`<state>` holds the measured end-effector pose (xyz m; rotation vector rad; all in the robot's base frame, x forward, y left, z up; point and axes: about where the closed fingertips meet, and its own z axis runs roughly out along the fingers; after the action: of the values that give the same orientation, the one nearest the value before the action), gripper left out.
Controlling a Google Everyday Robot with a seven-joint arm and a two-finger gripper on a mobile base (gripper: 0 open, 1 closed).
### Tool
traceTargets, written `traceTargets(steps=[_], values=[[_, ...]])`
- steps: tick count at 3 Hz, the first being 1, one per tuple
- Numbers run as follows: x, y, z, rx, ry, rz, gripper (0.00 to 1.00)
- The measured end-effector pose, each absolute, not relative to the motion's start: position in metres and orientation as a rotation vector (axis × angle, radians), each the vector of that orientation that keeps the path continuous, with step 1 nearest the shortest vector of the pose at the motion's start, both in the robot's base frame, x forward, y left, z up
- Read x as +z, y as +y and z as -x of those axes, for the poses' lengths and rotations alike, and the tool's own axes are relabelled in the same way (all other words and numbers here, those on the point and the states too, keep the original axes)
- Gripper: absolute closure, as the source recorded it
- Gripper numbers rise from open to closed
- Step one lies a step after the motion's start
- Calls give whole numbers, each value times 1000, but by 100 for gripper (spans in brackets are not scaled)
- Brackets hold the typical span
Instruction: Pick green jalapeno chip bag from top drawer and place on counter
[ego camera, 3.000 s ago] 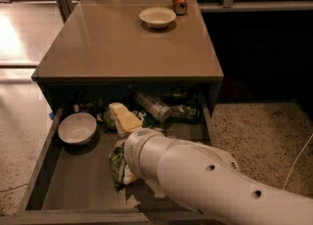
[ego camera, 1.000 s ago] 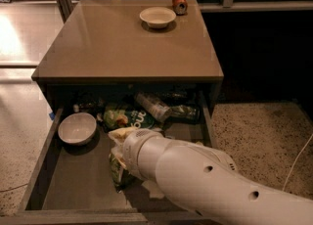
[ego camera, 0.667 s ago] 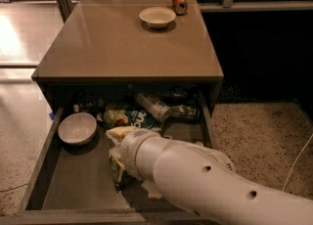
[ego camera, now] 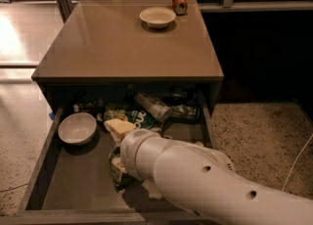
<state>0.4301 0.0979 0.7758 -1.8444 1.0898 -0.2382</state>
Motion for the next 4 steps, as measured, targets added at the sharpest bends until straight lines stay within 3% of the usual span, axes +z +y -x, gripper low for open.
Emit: traceTargets(steps=[2, 4], values=[[776, 98, -430, -238, 1090, 1844, 43], [776, 98, -430, -238, 1090, 1844, 12]])
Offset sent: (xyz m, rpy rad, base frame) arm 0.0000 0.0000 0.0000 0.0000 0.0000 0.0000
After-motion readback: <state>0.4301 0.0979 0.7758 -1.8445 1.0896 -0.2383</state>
